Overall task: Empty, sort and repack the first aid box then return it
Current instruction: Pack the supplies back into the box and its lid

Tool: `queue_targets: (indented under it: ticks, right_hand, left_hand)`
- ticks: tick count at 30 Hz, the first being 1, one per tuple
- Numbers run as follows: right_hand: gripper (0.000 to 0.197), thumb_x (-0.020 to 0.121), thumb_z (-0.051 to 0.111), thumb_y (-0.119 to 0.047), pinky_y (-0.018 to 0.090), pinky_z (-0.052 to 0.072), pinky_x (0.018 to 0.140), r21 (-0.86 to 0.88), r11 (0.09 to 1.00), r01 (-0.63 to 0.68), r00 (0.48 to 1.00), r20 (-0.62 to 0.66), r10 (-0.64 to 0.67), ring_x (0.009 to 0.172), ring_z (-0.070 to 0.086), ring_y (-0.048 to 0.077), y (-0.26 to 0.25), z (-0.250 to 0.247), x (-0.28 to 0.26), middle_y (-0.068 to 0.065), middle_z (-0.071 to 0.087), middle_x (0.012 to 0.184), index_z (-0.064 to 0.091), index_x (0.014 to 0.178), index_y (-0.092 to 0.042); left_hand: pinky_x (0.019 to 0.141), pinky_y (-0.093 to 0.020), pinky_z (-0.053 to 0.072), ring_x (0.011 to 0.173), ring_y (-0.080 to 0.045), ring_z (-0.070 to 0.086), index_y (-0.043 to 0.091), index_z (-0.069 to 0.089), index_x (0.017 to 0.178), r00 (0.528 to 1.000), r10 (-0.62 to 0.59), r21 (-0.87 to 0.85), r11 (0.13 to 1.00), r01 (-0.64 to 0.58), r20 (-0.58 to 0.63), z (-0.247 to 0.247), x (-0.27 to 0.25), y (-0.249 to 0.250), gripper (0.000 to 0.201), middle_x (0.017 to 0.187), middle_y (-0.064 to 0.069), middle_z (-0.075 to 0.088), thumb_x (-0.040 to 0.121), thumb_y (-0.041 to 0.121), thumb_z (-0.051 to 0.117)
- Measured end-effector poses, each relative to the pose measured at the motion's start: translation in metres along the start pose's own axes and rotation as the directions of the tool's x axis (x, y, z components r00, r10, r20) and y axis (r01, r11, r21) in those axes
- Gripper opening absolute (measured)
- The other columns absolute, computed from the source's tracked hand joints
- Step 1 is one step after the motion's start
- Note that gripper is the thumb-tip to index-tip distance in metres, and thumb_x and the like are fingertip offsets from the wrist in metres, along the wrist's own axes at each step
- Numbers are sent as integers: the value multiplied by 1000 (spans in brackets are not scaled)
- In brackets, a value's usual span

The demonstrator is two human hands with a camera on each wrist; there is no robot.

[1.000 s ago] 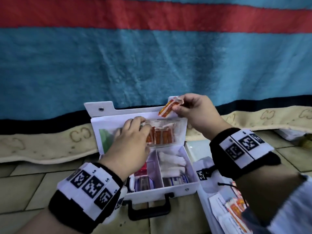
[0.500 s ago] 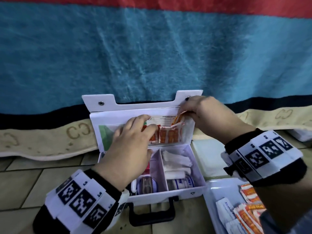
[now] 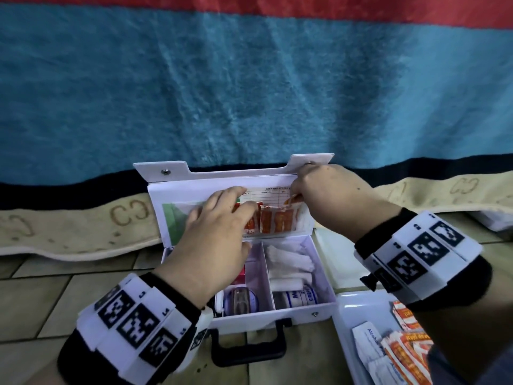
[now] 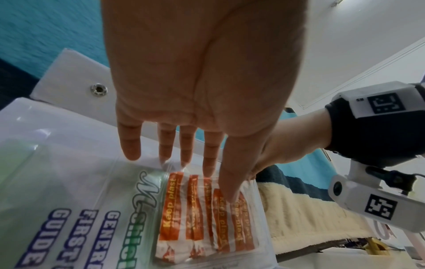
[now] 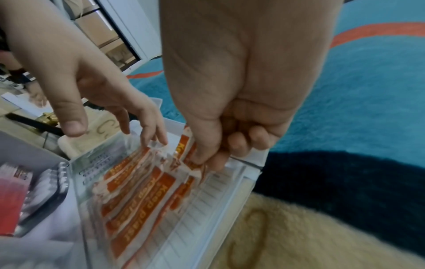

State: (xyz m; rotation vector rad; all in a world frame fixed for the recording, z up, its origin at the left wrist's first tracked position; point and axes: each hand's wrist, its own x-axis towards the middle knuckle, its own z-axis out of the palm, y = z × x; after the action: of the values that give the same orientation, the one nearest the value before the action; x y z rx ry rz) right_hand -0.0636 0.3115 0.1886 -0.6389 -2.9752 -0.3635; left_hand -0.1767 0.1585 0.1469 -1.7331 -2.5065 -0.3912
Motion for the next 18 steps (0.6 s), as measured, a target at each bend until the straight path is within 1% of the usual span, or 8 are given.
queue_targets:
  ticks: [2, 4, 5, 8, 10, 12, 14, 18]
  right_hand:
    - [29, 92, 42, -15, 36, 40, 86, -43, 999, 28, 999, 21, -27, 112, 50, 26, -1, 1, -3, 4, 52, 115, 63, 111, -20]
    - [25, 96, 40, -23, 37, 36, 86, -53, 998, 26, 999, 36, -24, 117, 44, 25, -1, 1, -5, 4, 46, 117, 59, 111, -19]
    - [24, 97, 39, -22, 37, 35, 85, -39, 999, 21, 999, 33, -20, 116, 43, 24, -2, 0, -5, 4, 46, 117, 59, 110, -19]
    - [28, 92, 42, -15, 33, 38, 83, -14, 1000, 21, 1000, -23, -21, 109, 53, 25, -6, -6, -1, 3, 54, 114, 65, 106, -19]
    - [27, 88, 48, -15, 29, 36, 76, -48, 999, 15, 998, -62, -18, 98, 59, 23, -6, -10, 2, -2, 61, 106, 69, 102, -24]
    - [26, 87, 51, -17, 29, 36, 79, -89, 996, -9, 998, -56, 4, 97, 61, 22, -5, -11, 4, -4, 66, 102, 69, 101, -27]
    - [31, 87, 49, -13, 31, 36, 87, -92, 996, 1, 1000, -15, -2, 104, 58, 22, -6, -8, 5, -4, 66, 107, 68, 106, -28]
    - [35, 89, 40, -8, 32, 33, 92, -93, 995, 40, 997, 63, -35, 120, 42, 22, -9, -3, 2, -1, 53, 119, 60, 114, -21]
  left_hand:
    - [113, -41, 19, 141, -13, 12, 35, 31, 138, 1000, 0, -7, 1000, 0, 0, 1, 0, -1, 59, 152, 11, 10, 87, 33, 59]
    - [113, -41, 18, 141, -12, 11, 36, 30, 139, 1000, 1, -4, 1000, -1, 3, 1, 0, -2, 59, 152, 11, 9, 87, 33, 59]
    - [113, -41, 19, 141, -12, 11, 36, 29, 139, 1000, 2, -2, 1000, -2, 2, 1, 0, -2, 60, 152, 11, 9, 87, 33, 59]
    - [113, -41, 19, 141, -13, 12, 35, 30, 139, 1000, 0, -5, 1000, 0, -1, 2, 1, -2, 59, 152, 11, 9, 87, 33, 59]
    - [113, -40, 19, 141, -13, 13, 35, 31, 138, 1000, 0, -5, 1000, 0, -4, 1, 1, -1, 59, 152, 10, 10, 87, 34, 60]
    - [113, -40, 20, 140, -13, 13, 35, 32, 138, 1000, 2, -9, 1000, -2, -8, 1, 1, -2, 59, 152, 11, 11, 87, 33, 60]
    - [113, -40, 20, 140, -13, 14, 35, 32, 138, 1000, 4, -13, 1000, -4, -9, 1, 1, -2, 59, 152, 11, 12, 87, 33, 60]
    - [113, -40, 19, 141, -13, 14, 35, 31, 139, 1000, 3, -16, 1000, -3, -4, 0, 1, -2, 60, 152, 11, 12, 87, 34, 60]
